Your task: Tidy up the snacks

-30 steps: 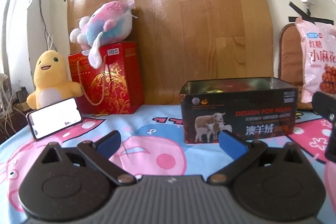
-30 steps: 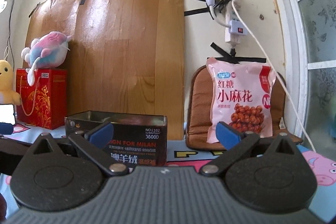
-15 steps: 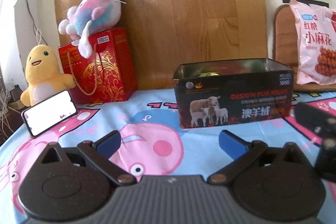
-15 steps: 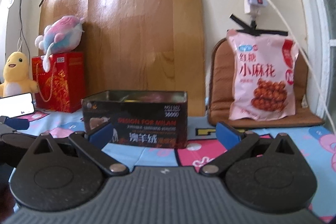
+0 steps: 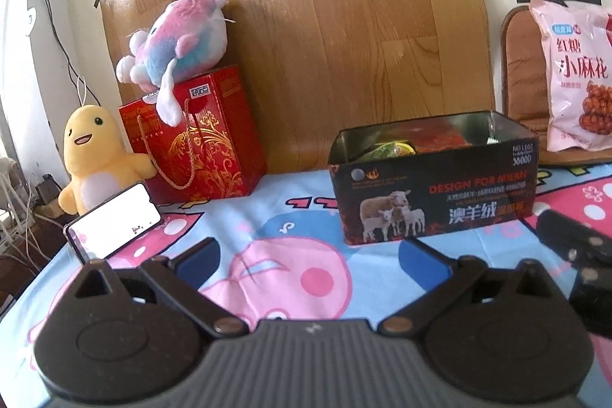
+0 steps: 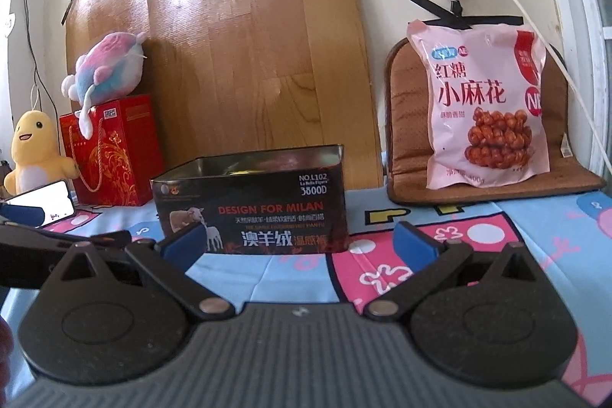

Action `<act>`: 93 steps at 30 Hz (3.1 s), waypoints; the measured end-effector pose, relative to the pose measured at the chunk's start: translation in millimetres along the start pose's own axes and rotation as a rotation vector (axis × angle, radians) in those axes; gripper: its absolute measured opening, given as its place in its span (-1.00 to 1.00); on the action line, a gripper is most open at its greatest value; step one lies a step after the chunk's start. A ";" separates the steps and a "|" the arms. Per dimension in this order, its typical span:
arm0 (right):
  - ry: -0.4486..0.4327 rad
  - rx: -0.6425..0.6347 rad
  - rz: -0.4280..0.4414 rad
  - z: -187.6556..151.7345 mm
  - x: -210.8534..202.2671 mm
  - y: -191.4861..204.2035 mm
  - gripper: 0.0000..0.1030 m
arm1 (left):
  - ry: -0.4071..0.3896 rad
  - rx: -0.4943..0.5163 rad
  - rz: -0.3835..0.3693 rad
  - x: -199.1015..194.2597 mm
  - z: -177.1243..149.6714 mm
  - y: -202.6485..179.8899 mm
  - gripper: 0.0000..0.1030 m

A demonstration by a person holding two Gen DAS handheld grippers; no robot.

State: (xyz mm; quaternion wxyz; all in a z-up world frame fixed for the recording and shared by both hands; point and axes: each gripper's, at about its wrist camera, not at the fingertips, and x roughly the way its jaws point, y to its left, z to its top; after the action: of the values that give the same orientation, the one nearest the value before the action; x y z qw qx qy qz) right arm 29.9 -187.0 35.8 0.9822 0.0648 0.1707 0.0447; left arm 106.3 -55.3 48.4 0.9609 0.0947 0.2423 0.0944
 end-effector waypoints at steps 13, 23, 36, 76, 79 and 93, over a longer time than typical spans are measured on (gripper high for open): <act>0.001 0.006 0.003 -0.2 -0.1 -0.8 1.00 | 0.059 -0.021 -0.002 -0.9 8.7 3.5 1.00; 0.003 0.008 0.005 -0.4 0.3 -1.5 1.00 | 0.082 -0.021 -0.016 -0.1 7.3 1.3 1.00; 0.003 0.008 0.004 -0.4 0.3 -1.4 1.00 | 0.096 -0.018 -0.024 -0.6 7.3 2.0 1.00; 0.004 0.009 0.003 -0.4 0.8 -0.7 1.00 | 0.181 -0.029 -0.059 8.9 1.2 -0.4 1.00; 0.005 0.009 0.003 -0.3 0.8 -0.6 1.00 | 0.188 -0.031 -0.064 9.7 1.0 -0.6 1.00; 0.007 0.014 0.004 -1.4 1.5 -1.4 1.00 | 0.216 -0.041 -0.079 12.3 1.6 -1.5 1.00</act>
State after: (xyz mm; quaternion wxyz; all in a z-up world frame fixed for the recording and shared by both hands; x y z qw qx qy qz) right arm 30.9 -188.1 33.8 0.9810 0.0716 0.1745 0.0457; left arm 117.9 -54.1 43.9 0.9339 0.0547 0.3460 0.0708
